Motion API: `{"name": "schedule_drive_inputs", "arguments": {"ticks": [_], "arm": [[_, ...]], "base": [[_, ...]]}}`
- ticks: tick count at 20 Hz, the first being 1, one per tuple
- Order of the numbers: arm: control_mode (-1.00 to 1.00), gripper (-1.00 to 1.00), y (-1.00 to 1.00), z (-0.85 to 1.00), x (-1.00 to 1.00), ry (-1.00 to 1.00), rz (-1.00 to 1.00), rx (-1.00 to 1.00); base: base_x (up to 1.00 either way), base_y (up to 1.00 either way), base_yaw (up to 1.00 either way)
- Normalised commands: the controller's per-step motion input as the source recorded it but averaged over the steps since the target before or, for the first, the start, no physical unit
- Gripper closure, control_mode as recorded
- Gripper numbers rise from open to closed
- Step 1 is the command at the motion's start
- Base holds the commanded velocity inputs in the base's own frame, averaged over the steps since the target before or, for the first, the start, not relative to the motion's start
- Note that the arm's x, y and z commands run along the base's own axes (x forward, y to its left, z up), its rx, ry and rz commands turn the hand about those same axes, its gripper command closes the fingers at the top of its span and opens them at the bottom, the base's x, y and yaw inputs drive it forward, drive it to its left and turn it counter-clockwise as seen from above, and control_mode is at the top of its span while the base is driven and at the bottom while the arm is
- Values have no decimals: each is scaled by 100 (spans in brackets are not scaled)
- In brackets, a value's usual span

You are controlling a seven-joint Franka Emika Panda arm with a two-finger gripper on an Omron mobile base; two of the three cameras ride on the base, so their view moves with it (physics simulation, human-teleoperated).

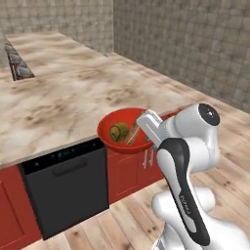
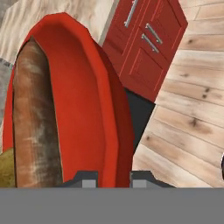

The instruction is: Pick up the heated bread from the toaster oven and place it in the bowl. Then move the bread bowl to the dining counter.

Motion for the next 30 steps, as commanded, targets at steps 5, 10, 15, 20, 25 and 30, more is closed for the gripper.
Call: {"name": "schedule_drive_inputs", "arguments": {"ticks": [5, 10, 15, 20, 25, 30], "arm": [[100, 100, 0, 0, 0, 0, 0, 0], [100, 100, 0, 0, 0, 0, 0, 0], [100, 100, 0, 0, 0, 0, 0, 0], [100, 100, 0, 0, 0, 0, 0, 0], [100, 100, 0, 0, 0, 0, 0, 0], [100, 100, 0, 0, 0, 0, 0, 0]], "base": [[97, -100, -8], [58, -100, -16], [13, -100, -20], [61, -100, -10], [86, -100, -3], [100, -100, 2]]}}
